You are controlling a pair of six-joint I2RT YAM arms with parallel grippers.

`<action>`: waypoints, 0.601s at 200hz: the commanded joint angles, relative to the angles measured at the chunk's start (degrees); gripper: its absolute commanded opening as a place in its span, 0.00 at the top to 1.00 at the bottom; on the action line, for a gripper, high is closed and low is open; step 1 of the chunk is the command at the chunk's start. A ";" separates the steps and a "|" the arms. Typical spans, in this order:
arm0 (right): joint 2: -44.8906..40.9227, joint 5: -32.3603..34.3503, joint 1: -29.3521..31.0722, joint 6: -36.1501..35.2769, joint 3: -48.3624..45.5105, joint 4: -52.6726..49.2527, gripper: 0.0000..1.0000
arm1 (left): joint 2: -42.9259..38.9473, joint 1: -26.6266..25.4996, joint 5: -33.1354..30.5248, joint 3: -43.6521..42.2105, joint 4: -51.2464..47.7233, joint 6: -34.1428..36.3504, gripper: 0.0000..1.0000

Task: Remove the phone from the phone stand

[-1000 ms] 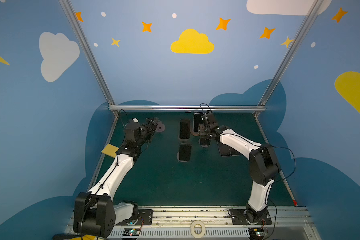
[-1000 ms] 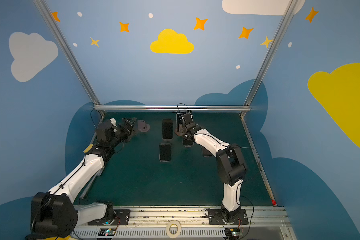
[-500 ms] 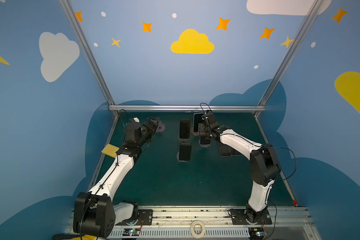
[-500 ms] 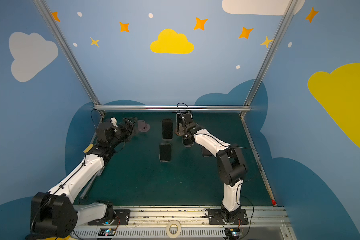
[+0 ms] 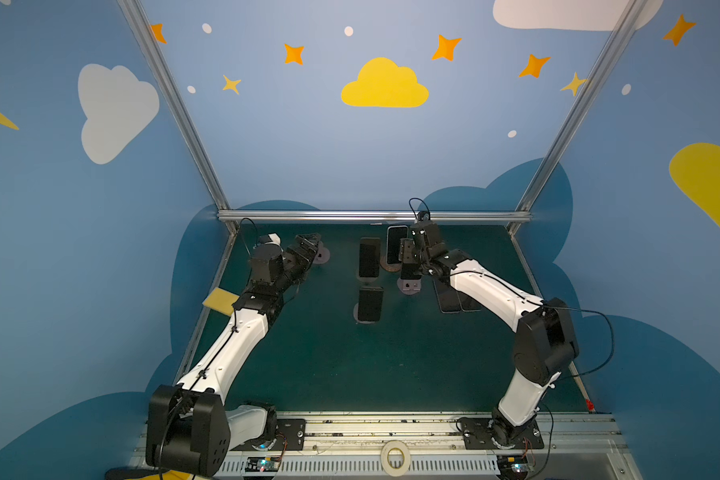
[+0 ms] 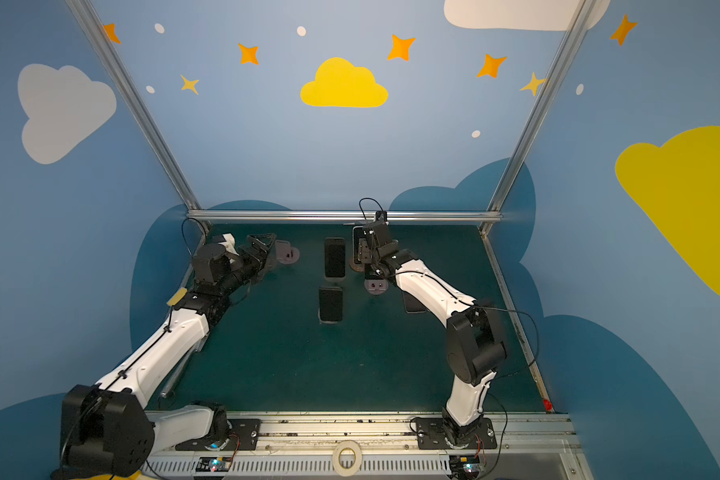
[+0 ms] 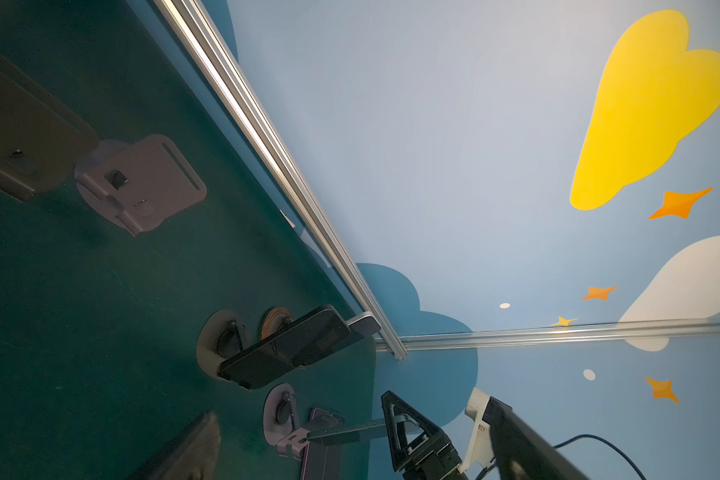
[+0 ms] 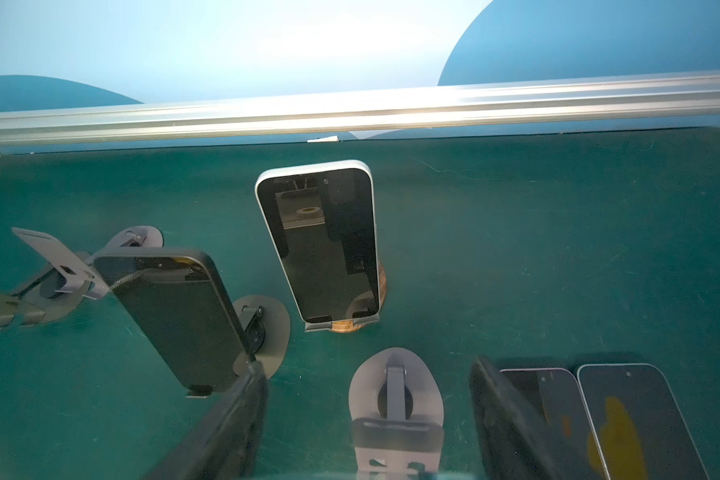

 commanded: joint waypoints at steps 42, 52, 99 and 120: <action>-7.65 0.07 0.21 -0.57 -4.97 3.58 0.43 | -0.95 -2.87 -0.72 0.33 1.15 2.34 0.00; -8.63 -0.32 0.25 -0.53 -5.52 3.33 0.43 | -0.91 -3.35 -0.97 0.36 0.98 2.77 0.00; -13.55 -0.56 0.21 -1.39 -8.14 3.13 0.44 | -0.14 -5.27 -1.56 0.49 0.54 4.10 0.00; -16.74 -0.47 0.21 -1.80 -10.39 2.41 0.44 | 0.23 -6.58 -1.71 0.70 0.07 4.60 0.00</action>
